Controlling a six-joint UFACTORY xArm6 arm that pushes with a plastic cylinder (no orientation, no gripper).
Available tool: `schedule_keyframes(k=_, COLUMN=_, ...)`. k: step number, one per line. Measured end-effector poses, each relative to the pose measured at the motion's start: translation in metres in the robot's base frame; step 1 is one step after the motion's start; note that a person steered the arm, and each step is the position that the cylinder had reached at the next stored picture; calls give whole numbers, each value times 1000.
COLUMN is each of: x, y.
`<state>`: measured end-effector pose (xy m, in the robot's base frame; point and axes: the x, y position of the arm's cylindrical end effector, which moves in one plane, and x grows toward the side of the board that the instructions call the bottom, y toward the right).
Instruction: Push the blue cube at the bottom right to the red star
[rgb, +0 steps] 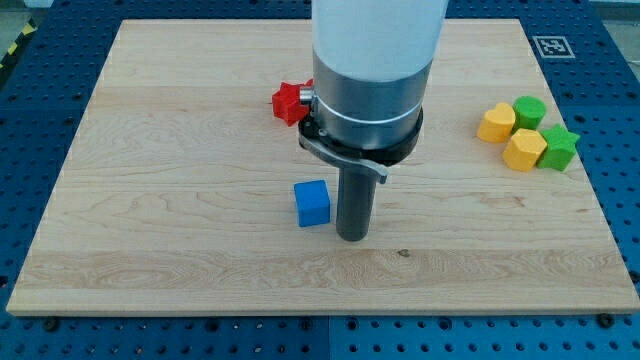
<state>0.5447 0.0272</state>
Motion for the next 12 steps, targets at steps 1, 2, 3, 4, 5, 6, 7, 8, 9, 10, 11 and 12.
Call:
schedule_keyframes(k=1, x=-4, y=-1)
schedule_keyframes(k=2, x=-1, y=-1)
schedule_keyframes(k=3, x=11, y=-17)
schedule_keyframes(k=4, x=4, y=-32)
schedule_keyframes(k=5, x=-9, y=-39)
schedule_keyframes(k=6, x=-37, y=-39)
schedule_keyframes(k=7, x=-60, y=-39)
schedule_keyframes(k=8, x=-74, y=-40)
schedule_keyframes(k=9, x=-73, y=-70)
schedule_keyframes(k=10, x=-73, y=-83)
schedule_keyframes(k=11, x=-73, y=-83)
schedule_keyframes(k=12, x=-76, y=-68)
